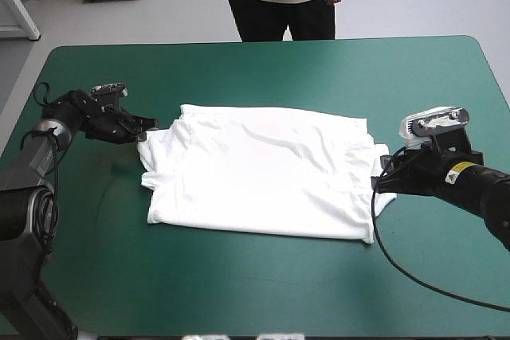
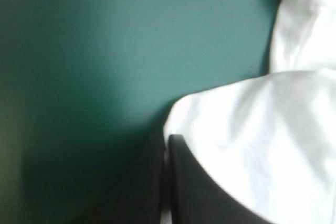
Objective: Fold the cloth
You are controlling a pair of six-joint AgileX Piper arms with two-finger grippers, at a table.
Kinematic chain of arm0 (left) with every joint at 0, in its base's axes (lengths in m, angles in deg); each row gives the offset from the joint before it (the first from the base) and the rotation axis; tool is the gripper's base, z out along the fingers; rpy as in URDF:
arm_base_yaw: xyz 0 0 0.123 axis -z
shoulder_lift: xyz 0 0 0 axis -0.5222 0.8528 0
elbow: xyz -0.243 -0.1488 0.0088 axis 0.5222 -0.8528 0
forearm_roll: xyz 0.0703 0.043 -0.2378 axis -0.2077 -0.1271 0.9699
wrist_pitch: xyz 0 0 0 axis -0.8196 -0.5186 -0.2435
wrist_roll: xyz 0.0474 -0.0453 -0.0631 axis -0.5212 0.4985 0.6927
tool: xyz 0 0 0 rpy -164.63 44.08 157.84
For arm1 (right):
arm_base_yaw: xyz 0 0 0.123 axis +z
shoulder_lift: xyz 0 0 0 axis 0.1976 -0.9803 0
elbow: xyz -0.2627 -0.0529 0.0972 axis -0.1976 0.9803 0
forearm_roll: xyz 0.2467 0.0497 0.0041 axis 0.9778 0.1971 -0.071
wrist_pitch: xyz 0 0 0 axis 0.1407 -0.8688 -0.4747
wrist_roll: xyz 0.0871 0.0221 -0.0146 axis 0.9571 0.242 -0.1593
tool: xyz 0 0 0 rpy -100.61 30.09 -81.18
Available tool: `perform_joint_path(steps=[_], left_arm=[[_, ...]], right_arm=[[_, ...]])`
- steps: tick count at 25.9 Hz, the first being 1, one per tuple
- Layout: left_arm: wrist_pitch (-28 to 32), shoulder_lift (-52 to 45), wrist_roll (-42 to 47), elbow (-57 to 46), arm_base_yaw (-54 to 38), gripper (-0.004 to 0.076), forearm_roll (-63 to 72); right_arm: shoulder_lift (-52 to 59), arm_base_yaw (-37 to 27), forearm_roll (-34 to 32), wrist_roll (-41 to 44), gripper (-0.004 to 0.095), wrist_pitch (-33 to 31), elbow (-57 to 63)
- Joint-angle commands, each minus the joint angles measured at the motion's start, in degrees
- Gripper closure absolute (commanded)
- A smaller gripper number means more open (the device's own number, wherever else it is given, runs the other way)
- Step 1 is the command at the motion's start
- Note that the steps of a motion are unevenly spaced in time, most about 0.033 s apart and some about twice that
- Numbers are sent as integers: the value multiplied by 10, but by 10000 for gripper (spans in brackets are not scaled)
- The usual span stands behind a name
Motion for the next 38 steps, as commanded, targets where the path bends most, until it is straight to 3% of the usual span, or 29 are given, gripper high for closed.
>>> perform_joint_path(steps=[1,7,20,23,28,30,36,38], left_arm=[[-28,-70,-5,49,4,733,15],[-110,-95,-18,75,73,733,12],[-111,-46,-18,74,223,730,11],[-112,-29,-24,74,225,636,16],[-144,-5,-29,74,225,277,49],[-155,-1,-43,74,225,196,88],[-165,-22,-100,84,223,199,207],[-165,-39,-100,99,221,199,198]], right_arm=[[4,-2,8,-2,494,28,-19],[4,-2,8,-2,494,28,-19],[4,-2,8,-2,494,15,-19],[4,-2,8,-2,493,10,-19],[4,-2,2,-1,493,11,-19],[4,-2,-9,7,493,20,-19],[-3,-4,-166,144,493,53,-20],[-19,-4,-183,148,486,46,-20]])
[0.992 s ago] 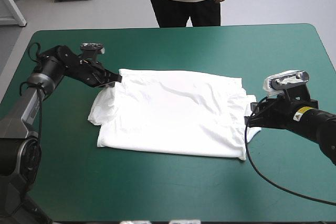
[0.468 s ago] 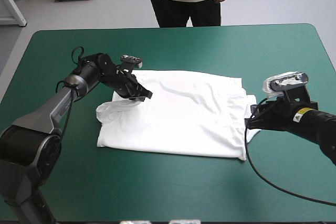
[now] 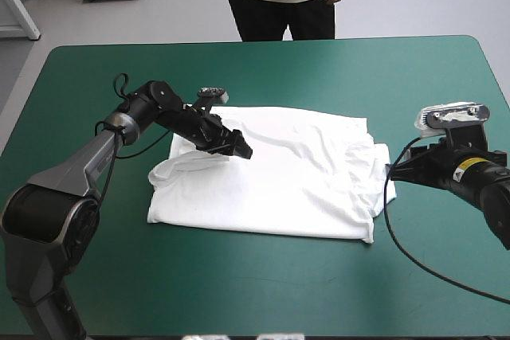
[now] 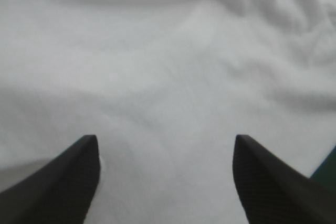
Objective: Fold the cloth
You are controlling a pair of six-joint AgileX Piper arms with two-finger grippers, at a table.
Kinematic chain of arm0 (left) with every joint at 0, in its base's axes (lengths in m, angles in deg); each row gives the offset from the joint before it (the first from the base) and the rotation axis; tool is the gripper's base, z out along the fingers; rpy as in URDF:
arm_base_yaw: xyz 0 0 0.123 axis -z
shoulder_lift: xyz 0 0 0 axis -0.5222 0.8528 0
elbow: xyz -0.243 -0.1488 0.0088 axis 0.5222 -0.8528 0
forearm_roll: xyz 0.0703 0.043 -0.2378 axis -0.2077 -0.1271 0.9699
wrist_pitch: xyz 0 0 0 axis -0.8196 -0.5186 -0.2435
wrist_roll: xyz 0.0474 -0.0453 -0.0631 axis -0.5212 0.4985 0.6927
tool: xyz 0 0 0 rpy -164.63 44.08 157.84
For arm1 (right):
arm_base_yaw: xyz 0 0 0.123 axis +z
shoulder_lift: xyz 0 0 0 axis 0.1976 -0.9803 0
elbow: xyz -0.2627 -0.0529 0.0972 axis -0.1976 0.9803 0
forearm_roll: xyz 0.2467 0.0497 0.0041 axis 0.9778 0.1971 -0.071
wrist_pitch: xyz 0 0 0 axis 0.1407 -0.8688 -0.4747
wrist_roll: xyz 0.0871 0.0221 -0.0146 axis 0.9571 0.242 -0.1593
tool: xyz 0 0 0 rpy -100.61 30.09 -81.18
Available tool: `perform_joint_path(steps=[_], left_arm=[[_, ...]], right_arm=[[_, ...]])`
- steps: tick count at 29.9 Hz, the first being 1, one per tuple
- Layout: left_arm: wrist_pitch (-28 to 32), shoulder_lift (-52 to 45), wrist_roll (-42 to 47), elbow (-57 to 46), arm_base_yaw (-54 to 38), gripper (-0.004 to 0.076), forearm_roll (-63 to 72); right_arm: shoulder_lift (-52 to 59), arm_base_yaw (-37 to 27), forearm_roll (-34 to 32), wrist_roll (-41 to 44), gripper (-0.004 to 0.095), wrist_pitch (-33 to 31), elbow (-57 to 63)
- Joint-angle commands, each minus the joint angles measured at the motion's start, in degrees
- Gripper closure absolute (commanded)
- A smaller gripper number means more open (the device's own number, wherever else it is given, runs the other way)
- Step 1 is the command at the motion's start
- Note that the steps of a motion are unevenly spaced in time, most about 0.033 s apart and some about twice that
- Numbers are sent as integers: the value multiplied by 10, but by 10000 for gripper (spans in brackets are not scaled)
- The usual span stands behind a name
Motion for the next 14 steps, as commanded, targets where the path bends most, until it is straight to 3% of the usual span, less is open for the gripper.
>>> perform_joint_path(steps=[1,7,14], left_arm=[[-3,-65,-3,43,-1,199,28],[-6,-117,37,98,-1,199,-79],[-26,-151,77,105,-1,199,-198]], right_arm=[[-25,-4,-45,17,475,27,-20],[-137,-16,-23,2,451,46,-20],[-284,-119,155,-137,453,102,-26]])
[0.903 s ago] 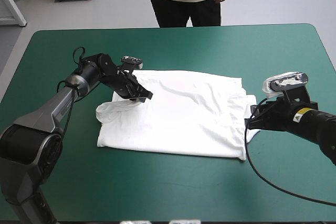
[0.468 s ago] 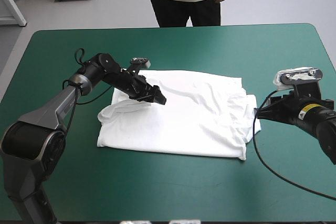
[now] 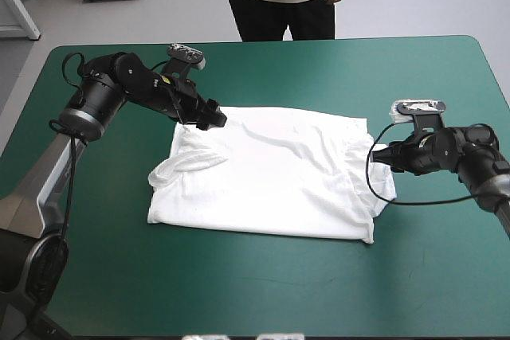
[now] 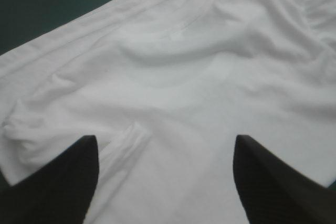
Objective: Fold the cloth
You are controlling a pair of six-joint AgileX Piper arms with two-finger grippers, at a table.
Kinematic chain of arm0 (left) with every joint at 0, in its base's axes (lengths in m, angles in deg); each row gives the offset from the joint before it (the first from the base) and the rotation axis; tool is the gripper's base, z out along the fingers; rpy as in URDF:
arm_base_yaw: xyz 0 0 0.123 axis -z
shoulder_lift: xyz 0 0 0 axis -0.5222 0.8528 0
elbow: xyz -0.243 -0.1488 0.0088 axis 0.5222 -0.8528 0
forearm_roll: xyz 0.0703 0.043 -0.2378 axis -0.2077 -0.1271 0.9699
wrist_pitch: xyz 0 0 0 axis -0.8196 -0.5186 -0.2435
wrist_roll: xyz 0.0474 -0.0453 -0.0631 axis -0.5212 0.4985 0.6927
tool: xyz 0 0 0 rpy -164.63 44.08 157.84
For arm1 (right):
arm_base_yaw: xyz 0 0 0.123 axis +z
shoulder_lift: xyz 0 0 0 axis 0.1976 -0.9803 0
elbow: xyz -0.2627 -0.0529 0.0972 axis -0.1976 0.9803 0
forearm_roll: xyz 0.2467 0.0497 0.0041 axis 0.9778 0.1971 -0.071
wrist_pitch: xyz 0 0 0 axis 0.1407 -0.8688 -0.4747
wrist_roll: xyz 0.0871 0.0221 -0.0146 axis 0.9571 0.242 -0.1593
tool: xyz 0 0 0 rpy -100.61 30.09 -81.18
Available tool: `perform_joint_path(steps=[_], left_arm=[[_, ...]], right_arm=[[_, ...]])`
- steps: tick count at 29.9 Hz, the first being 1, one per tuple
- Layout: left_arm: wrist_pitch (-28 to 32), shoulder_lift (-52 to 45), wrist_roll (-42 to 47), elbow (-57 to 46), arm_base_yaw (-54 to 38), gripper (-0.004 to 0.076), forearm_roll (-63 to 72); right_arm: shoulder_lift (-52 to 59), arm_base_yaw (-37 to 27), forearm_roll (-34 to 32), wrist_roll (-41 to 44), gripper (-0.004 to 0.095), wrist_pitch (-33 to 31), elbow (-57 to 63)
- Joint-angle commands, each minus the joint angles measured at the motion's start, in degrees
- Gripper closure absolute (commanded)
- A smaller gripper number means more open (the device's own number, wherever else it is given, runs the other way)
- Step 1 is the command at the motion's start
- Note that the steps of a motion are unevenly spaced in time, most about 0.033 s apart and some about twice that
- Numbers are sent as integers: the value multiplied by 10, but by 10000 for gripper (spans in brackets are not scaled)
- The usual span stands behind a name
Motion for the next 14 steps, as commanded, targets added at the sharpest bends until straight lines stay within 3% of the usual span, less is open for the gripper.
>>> perform_joint_path(steps=[1,4,9,14], left_arm=[[-7,-37,20,19,0,199,-36],[-11,-45,34,19,0,199,-67],[-9,-50,48,21,0,199,-102],[-9,-50,53,21,0,199,-103]], right_arm=[[-51,-53,113,-105,453,39,-25],[-93,-67,167,-157,453,36,-33],[-144,-67,170,-162,477,43,-49],[-174,-67,169,-162,597,51,-58]])
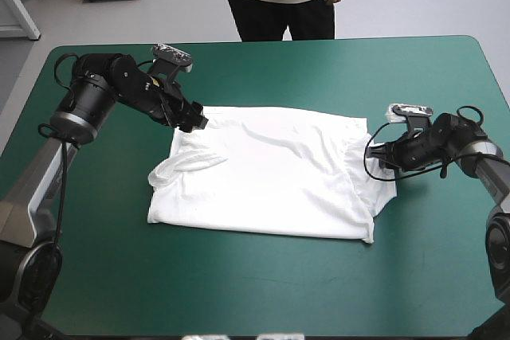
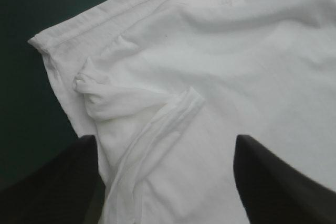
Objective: Fold the cloth
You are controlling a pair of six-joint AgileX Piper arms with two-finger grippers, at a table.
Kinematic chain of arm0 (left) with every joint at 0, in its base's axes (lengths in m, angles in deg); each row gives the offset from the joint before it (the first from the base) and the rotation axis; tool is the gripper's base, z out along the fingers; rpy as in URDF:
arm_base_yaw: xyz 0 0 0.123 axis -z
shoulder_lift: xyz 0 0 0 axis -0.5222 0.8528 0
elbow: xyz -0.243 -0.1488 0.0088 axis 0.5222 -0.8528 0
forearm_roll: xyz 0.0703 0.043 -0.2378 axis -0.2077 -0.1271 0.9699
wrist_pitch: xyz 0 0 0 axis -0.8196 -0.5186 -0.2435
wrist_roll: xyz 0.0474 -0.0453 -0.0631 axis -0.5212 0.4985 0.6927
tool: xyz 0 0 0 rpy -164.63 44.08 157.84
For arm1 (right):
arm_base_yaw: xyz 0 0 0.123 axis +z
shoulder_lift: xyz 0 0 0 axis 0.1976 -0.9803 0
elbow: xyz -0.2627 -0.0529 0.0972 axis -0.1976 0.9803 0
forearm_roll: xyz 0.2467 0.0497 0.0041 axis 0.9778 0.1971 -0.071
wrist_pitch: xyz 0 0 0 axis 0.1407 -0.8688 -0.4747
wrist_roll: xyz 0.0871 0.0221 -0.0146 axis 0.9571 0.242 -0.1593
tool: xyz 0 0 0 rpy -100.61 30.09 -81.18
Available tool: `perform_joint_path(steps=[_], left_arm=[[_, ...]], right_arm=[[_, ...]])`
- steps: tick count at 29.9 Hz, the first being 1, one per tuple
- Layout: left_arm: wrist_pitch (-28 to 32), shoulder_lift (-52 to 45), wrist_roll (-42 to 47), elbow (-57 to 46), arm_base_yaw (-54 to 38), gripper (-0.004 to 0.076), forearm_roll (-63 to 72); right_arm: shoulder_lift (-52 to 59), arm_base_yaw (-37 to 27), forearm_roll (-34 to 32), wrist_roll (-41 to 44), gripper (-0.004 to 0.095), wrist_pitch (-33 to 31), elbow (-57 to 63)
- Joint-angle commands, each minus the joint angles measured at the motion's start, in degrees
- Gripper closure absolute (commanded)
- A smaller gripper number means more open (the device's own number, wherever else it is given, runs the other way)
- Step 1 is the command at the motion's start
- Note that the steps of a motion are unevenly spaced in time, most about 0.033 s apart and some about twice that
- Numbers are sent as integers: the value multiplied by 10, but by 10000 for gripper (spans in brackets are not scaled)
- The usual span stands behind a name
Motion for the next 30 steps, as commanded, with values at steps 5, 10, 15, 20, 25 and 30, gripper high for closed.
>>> perform_joint_path(steps=[5,10,15,20,25,30], left_arm=[[16,-28,13,20,0,199,8],[16,-33,23,20,0,199,-15],[21,-52,48,21,0,213,-68],[23,-67,74,21,0,214,-108],[21,-67,80,21,0,214,-117],[14,-67,84,21,0,214,-114]], right_arm=[[-16,-4,7,-34,778,5,-19],[2,-4,-6,-24,917,9,-19],[74,-4,-30,-2,917,2,-19],[152,27,-7,-14,921,-24,-19],[171,97,5,-14,921,-49,-19],[150,158,14,-6,921,-34,-19]])
